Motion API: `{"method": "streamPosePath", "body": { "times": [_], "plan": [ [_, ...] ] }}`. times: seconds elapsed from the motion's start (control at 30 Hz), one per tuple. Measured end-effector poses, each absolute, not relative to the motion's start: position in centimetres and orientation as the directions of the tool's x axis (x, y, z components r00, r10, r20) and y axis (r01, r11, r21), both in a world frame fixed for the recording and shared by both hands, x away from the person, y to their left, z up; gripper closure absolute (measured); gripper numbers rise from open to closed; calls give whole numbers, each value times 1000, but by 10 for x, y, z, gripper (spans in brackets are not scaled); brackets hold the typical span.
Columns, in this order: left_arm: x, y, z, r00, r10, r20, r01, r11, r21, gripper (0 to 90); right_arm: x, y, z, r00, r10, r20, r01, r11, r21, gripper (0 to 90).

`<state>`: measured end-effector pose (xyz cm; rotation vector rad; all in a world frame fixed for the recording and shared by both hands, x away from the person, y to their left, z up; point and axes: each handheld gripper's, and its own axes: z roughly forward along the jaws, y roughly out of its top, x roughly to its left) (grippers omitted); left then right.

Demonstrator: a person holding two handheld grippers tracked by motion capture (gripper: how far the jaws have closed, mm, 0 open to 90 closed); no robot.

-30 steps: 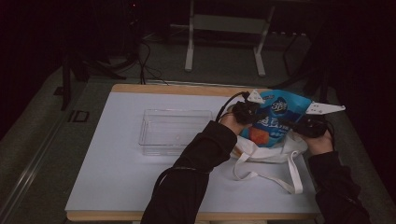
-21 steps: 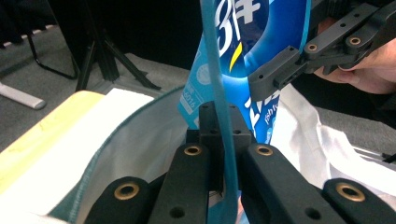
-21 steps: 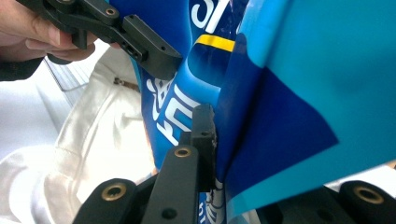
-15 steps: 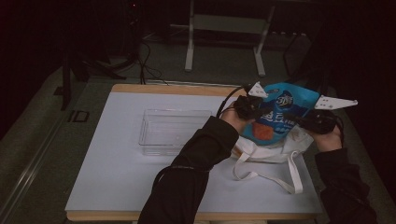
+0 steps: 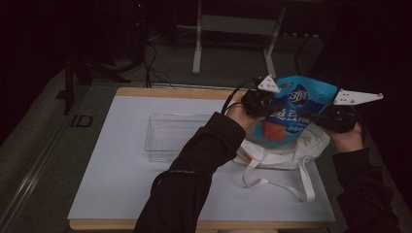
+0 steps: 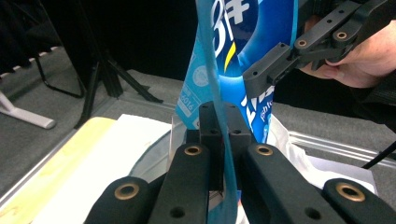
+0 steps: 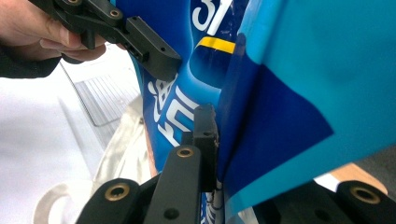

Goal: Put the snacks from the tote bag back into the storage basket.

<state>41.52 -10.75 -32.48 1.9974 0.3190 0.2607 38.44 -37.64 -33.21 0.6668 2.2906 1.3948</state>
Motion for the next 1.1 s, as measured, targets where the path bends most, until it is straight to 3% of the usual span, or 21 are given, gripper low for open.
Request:
{"method": "streamPosePath", "body": {
  "times": [0.5, 1.1],
  "plan": [
    [408, -66, -292, 937, 347, 46, 85, -353, 932, 900, 382, -344, -291, -837, 533, -121, 125, 402, 907, 852],
    [400, 6, -290, 956, 294, 1, 88, -287, 954, 900, 384, -287, -280, -897, 426, -117, 78, 413, 907, 861]
  ]
}}
